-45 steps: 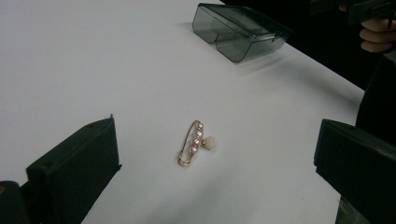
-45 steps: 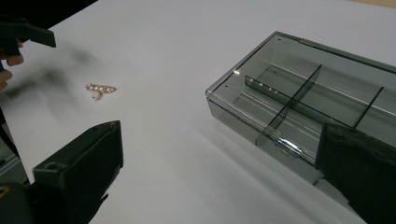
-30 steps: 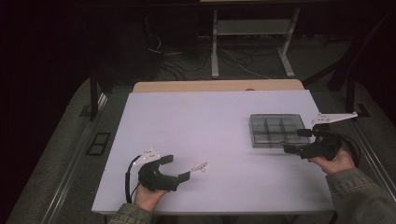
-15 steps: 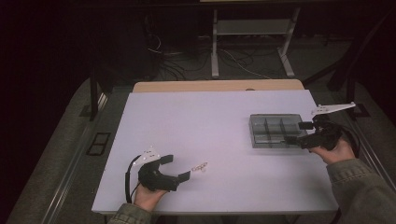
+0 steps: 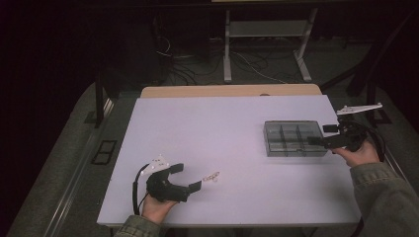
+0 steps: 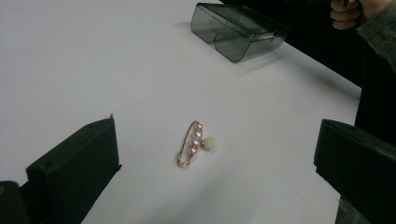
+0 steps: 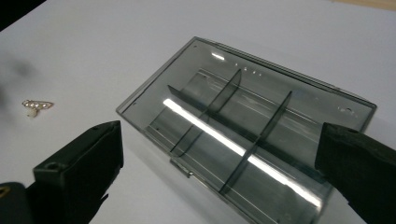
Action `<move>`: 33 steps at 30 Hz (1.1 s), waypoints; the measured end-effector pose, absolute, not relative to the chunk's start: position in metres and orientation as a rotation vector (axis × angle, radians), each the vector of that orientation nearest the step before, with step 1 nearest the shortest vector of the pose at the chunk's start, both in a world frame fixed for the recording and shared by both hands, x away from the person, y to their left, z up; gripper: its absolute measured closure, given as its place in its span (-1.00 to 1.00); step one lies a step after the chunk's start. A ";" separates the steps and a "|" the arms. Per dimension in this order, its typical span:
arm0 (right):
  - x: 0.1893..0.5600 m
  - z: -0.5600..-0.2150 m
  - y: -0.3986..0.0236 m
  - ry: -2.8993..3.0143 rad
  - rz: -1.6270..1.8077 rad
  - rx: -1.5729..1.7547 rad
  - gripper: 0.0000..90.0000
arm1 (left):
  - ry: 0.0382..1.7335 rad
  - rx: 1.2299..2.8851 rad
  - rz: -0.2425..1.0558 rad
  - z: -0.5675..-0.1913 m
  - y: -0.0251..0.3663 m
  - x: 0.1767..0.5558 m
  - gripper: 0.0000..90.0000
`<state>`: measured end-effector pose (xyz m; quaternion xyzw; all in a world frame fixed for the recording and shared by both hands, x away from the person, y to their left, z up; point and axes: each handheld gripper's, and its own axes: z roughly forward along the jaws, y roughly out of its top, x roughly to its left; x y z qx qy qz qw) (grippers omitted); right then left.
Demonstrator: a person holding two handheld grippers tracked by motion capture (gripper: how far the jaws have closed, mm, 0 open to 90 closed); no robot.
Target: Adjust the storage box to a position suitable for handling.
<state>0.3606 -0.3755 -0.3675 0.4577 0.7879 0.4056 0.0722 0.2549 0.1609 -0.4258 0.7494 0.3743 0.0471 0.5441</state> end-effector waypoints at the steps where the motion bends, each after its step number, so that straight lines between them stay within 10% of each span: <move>1: 0.362 -0.368 -0.377 2.365 1.211 1.381 -0.98 | 0.888 1.779 0.111 -0.426 0.161 0.255 -1.00; 33: 0.393 -0.369 -0.406 2.326 1.004 1.432 0.51 | 0.902 1.766 0.099 -0.426 0.162 0.255 -1.00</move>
